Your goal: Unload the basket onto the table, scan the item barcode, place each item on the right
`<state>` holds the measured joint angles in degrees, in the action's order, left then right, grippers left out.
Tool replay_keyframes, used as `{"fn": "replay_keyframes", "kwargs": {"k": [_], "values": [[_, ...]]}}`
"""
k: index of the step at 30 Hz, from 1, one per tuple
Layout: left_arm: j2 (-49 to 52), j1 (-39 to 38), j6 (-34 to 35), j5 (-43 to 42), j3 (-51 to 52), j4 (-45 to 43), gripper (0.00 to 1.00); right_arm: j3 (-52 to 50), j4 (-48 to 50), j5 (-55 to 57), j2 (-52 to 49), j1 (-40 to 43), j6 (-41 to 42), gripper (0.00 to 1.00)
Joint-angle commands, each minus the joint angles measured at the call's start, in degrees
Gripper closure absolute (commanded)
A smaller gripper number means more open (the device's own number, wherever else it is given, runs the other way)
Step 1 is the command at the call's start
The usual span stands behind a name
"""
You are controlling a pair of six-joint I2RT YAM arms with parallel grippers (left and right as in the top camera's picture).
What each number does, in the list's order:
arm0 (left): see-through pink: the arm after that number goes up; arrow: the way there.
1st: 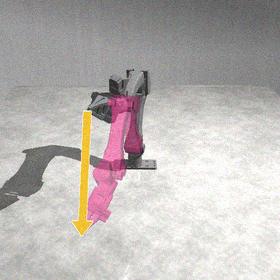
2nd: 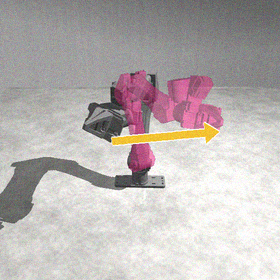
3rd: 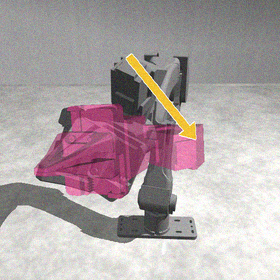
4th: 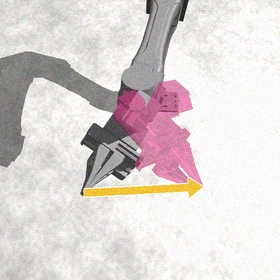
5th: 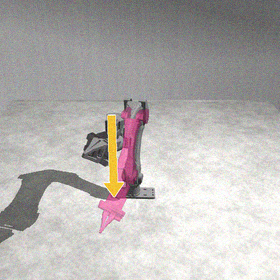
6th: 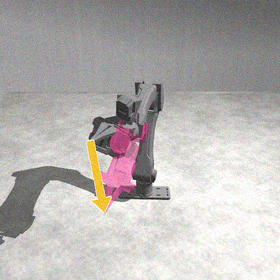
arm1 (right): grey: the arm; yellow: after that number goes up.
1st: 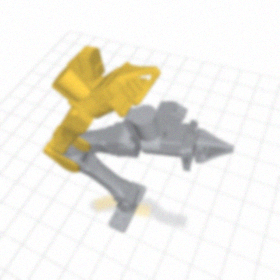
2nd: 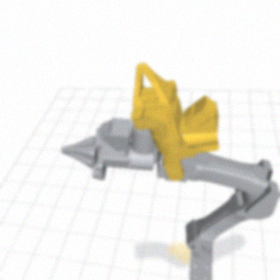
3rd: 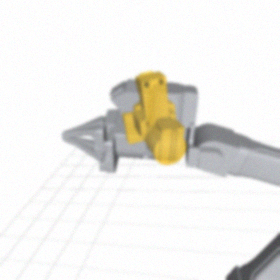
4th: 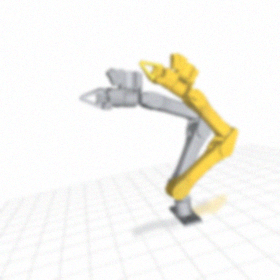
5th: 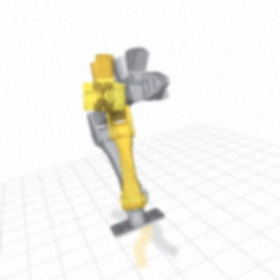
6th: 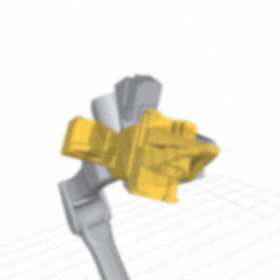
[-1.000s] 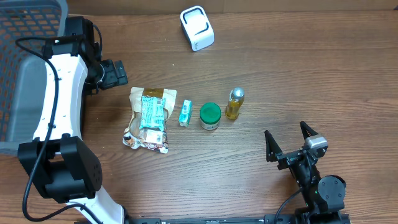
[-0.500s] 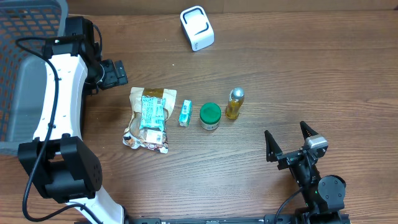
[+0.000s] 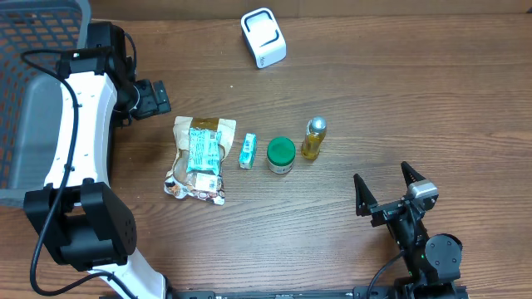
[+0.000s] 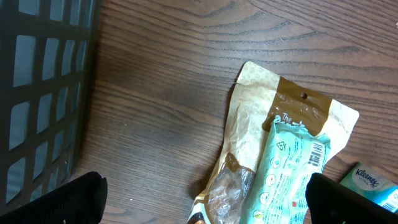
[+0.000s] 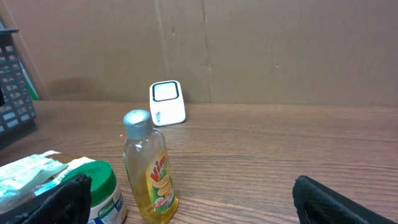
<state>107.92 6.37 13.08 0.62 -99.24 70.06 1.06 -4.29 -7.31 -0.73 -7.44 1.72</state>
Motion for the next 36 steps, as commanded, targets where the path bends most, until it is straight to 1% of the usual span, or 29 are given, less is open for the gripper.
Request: {"fn": "replay_keyframes", "kwargs": {"k": [1, 30, 36], "values": [[-0.3, -0.1, -0.9, -0.7, 0.6, -0.1, 0.0, -0.6, 0.3, -0.3, 0.6, 0.1, -0.1, 0.0], [-0.3, -0.1, -0.9, -0.7, 0.6, -0.1, 0.01, -0.6, 0.3, -0.9, 0.6, 0.1, 0.0, 0.0], [-0.3, -0.1, -0.9, -0.7, 0.6, -0.1, 0.0, -0.6, 0.3, -1.0, 0.6, 0.1, 4.1, 0.0]]}}
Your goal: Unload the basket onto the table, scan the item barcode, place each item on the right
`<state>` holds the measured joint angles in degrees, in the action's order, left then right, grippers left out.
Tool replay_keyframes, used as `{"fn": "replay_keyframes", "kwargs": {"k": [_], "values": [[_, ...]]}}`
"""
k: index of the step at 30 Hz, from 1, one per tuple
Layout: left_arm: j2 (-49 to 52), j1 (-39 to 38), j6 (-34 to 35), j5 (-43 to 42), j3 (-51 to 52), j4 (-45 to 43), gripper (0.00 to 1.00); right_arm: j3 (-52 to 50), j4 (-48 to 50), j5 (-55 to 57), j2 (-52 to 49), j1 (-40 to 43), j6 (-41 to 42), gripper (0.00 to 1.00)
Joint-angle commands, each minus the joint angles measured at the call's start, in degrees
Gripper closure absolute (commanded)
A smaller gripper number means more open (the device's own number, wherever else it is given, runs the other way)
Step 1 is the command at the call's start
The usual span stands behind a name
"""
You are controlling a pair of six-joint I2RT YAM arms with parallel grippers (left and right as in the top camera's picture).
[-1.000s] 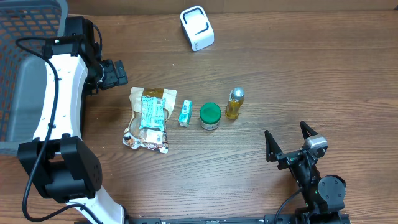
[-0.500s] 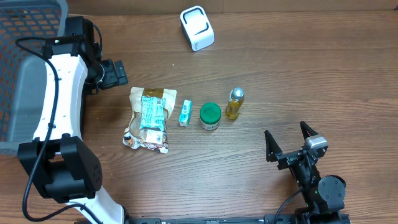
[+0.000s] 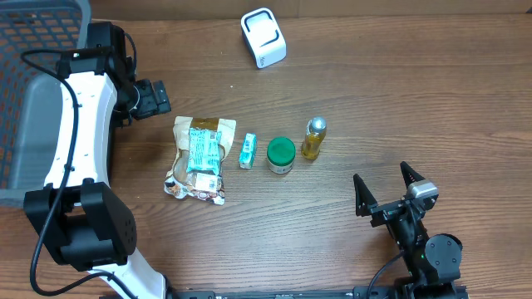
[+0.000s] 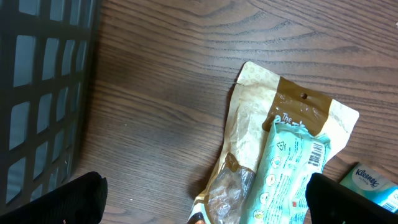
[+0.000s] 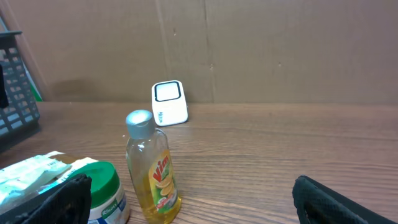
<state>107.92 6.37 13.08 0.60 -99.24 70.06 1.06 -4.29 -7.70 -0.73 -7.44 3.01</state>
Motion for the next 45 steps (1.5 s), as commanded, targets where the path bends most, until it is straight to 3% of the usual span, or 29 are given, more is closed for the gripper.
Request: {"fn": "replay_keyframes", "kwargs": {"k": [1, 11, 21, 31, 38, 45], "values": [[-0.3, -0.1, -0.9, -0.6, 0.6, -0.1, 0.01, -0.6, 0.3, -0.6, 0.6, 0.1, 3.4, 0.0], [-0.3, -0.1, -0.9, -0.6, 0.6, -0.1, 0.0, 0.7, -1.6, -1.7, 0.6, 0.1, 6.0, 0.0], [-0.3, -0.1, -0.9, -0.6, 0.6, -0.1, 0.0, 8.3, -5.7, -2.5, 0.6, 0.1, 7.7, 0.0], [-0.3, 0.0, -0.9, -0.6, 0.6, -0.1, 0.0, 22.8, -19.4, -2.2, -0.4, 0.1, 9.8, 0.0], [-0.3, -0.2, -0.9, -0.6, 0.6, -0.1, 0.0, 35.8, -28.2, -2.5, -8.1, 0.1, 18.3, 0.0], [-0.3, -0.3, -0.9, -0.6, 0.6, -0.1, 0.0, 45.9, -32.5, -2.6, -24.6, 0.1, 18.5, 0.0]]}}
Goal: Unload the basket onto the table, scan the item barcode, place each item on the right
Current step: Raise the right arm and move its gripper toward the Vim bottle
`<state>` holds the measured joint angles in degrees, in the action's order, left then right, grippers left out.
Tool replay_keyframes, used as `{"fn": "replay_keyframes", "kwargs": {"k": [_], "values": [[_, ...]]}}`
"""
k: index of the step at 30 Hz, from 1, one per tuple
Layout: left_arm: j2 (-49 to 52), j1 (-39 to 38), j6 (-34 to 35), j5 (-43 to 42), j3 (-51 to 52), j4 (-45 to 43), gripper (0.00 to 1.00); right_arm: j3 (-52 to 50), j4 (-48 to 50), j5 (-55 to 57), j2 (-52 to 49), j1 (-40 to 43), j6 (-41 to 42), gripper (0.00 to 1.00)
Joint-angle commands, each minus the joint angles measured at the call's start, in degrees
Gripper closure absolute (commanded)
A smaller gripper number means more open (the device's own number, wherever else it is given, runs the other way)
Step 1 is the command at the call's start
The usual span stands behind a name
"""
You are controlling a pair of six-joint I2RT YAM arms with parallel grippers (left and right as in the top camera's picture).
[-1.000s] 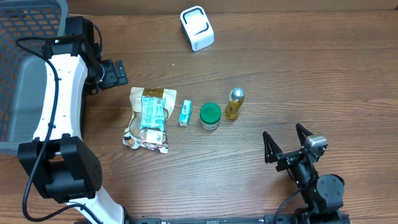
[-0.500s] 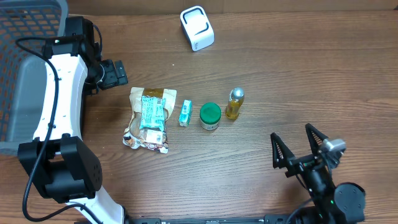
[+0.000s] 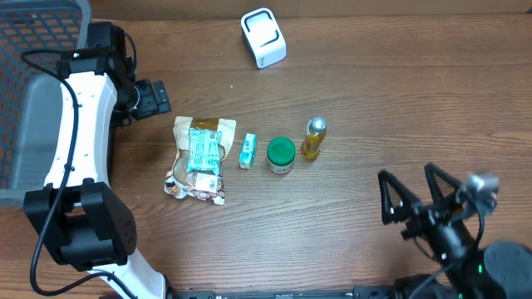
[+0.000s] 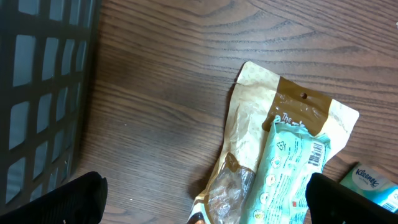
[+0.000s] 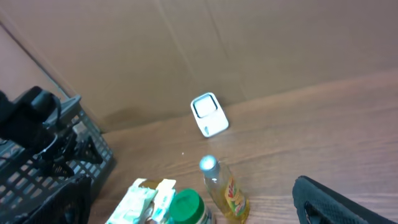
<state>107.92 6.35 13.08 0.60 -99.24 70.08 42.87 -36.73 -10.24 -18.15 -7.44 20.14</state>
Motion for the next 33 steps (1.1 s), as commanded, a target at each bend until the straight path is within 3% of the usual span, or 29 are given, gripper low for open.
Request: {"fn": "replay_keyframes", "kwargs": {"k": [1, 7, 16, 23, 27, 29, 33], "values": [[-0.3, -0.3, -0.9, -0.6, 0.6, -0.1, 0.0, 5.5, -0.1, -0.9, -10.5, 0.1, 1.3, 0.0], [-0.3, -0.3, -0.9, -0.6, 0.6, -0.1, 0.0, 14.4, -6.1, -3.2, -29.8, 0.1, 1.3, 0.0], [-0.3, -0.2, -0.9, -0.6, 0.6, -0.1, 0.0, 39.1, -30.8, -3.1, -57.8, 0.1, 0.7, 0.0], [-0.3, -1.1, -0.9, -0.6, 0.6, -0.1, 0.01, 40.5, -29.6, -4.7, -65.5, 0.1, 1.5, 0.0], [-0.3, -1.1, -0.9, -0.6, 0.6, -0.1, 0.0, 40.4, -28.2, -13.0, -68.1, 0.1, 1.3, 0.0], [-0.3, -1.2, -0.9, -0.6, 0.6, -0.1, 0.01, 40.4, -27.0, -14.3, -68.9, 0.0, 1.4, 0.23], [-0.3, -1.1, -0.9, -0.6, 0.6, -0.1, 0.01, 40.4, -26.9, -11.0, -69.9, -1.4, 2.9, 0.3]]}}
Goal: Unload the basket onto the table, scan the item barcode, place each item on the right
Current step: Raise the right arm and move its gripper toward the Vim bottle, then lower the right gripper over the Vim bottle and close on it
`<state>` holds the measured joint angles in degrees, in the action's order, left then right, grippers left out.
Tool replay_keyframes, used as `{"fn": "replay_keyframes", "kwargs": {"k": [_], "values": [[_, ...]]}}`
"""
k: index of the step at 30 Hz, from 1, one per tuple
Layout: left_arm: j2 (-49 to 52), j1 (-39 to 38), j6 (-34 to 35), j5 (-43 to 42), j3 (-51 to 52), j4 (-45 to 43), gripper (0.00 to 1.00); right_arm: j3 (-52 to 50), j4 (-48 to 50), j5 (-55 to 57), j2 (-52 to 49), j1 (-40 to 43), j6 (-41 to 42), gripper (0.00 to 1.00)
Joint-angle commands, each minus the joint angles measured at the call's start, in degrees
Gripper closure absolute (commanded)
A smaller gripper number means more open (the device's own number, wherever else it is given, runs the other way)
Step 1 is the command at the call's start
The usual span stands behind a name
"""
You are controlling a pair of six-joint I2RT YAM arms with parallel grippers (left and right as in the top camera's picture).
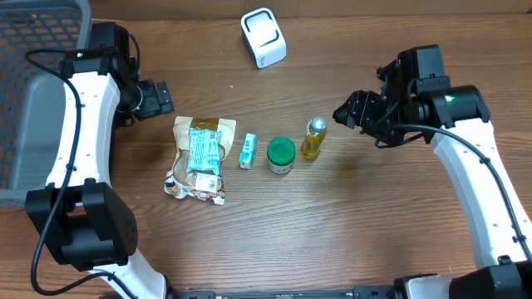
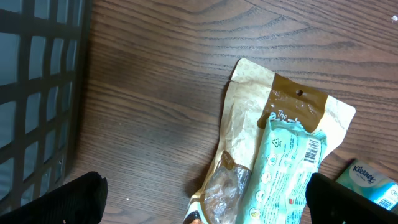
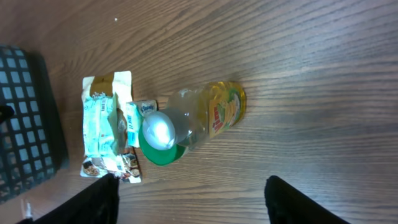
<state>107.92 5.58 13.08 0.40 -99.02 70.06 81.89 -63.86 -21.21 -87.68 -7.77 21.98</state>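
The white barcode scanner (image 1: 263,37) stands at the back of the table. In a row at mid-table lie a tan snack bag (image 1: 198,173) with a mint-green packet (image 1: 204,149) on it, a small tissue pack (image 1: 248,152), a green-lidded jar (image 1: 281,154) and a yellow bottle (image 1: 312,139). My right gripper (image 1: 347,111) hangs open just right of the bottle (image 3: 214,115), looking down on it, holding nothing. My left gripper (image 1: 156,98) is open up-left of the snack bag (image 2: 245,134), empty.
A dark grey mesh basket (image 1: 37,91) fills the far left, close beside my left arm; its wall (image 2: 37,93) shows in the left wrist view. Bare wood lies in front of the row of items and to the right.
My right gripper has moved from the table's front right corner up to beside the yellow bottle and now looks down on it. The left wrist view shifted very slightly. No item has moved.
At the two oldest moments my right gripper sat low at the front right, open, viewing the bottle side-on. Then it stood higher, seeing the items from above. Now it hangs right of the bottle. My left gripper stayed open by the snack bag throughout.
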Motion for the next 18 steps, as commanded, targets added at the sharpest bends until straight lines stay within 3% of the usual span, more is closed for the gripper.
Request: {"fn": "replay_keyframes", "kwargs": {"k": [1, 9, 18], "values": [[-0.3, -0.4, -0.9, -0.4, 0.4, -0.1, 0.01, 1.4, 0.2, 1.4, -0.5, -1.7, 1.4, 0.3], [-0.3, -0.4, -0.9, -0.4, 0.4, -0.1, 0.0, 1.4, 0.3, 20.2, -0.7, -10.6, 8.7, 0.25], [-0.3, -0.4, -0.9, -0.4, 0.4, -0.1, 0.0, 1.3, 4.0, 27.5, -4.1, -16.8, 10.0, 0.19]]}}
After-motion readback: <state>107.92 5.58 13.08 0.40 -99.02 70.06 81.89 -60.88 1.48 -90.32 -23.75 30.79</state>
